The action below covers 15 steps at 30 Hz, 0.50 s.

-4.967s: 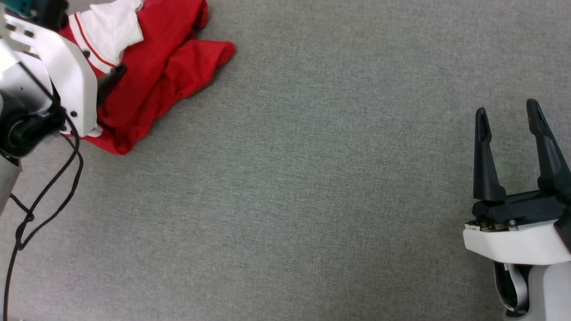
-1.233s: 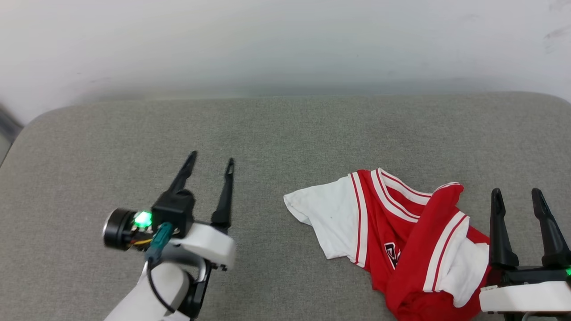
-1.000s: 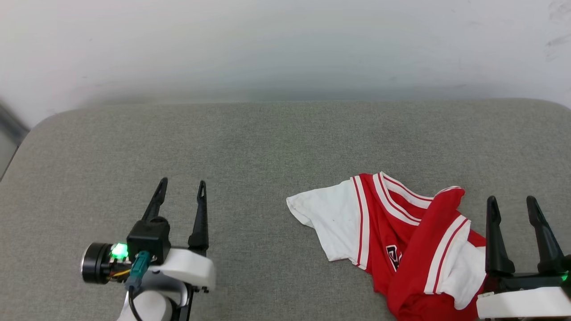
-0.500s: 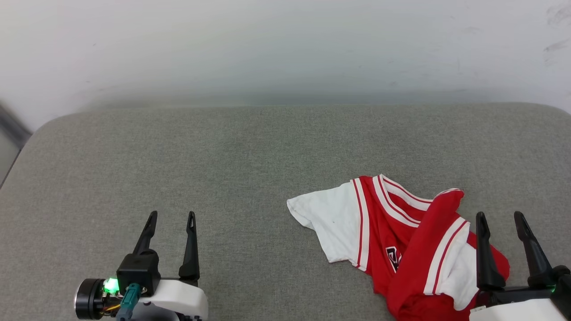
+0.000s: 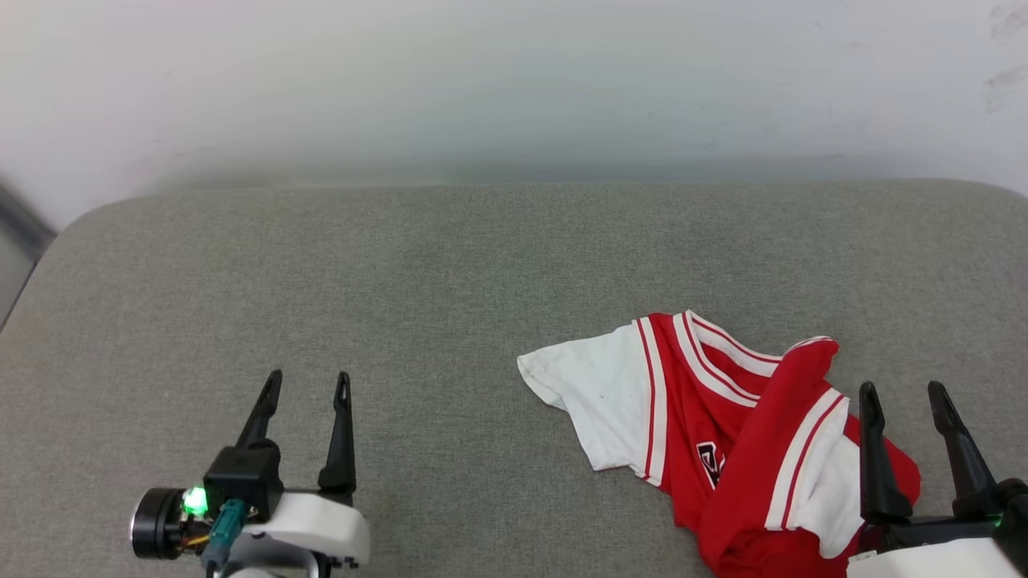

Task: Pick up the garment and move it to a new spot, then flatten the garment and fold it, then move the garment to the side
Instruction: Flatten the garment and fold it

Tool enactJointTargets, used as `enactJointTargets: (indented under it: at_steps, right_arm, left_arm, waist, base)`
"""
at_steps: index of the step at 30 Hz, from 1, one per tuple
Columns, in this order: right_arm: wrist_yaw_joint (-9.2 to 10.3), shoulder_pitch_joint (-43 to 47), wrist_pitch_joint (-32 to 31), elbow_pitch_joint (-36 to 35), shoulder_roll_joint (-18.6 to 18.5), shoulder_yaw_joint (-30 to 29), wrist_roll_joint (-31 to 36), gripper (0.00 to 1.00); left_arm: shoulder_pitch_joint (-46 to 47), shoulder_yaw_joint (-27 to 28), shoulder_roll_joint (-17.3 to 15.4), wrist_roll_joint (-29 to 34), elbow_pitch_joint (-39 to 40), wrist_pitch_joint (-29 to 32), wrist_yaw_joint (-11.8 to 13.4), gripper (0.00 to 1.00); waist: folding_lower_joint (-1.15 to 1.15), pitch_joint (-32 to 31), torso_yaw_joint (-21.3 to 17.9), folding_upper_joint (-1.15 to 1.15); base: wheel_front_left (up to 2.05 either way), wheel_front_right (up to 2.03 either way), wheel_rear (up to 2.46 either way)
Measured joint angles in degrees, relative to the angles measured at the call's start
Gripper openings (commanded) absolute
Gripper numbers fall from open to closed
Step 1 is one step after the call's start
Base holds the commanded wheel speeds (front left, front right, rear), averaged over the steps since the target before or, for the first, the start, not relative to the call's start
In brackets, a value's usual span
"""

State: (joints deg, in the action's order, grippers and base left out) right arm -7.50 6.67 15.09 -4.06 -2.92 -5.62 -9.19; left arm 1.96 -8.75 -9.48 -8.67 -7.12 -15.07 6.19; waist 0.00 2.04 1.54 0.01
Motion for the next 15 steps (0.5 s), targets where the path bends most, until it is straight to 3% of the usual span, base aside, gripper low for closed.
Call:
enactJointTargets:
  at_steps: [9, 15]
  right_arm:
    - [0.0, -1.59, 0.0, -0.56, 0.0, -0.12, 0.18, 1.0]
    - [0.0, -3.25, 0.0, -1.18, 0.01, 0.19, 0.31, 1.0]
  left_arm:
    - [15.4, 2.01, -1.47, 0.99, 0.42, 0.0, -7.17, 1.0]
    - [29.53, -0.86, -3.42, 1.91, -4.42, 1.48, -11.29, 1.0]
  waist:
    - [0.0, 2.05, -0.13, 0.0]
    - [0.0, 4.49, -0.88, 0.0]
  base:
    - [0.0, 0.0, 0.0]
    - [0.0, 0.0, 0.0]
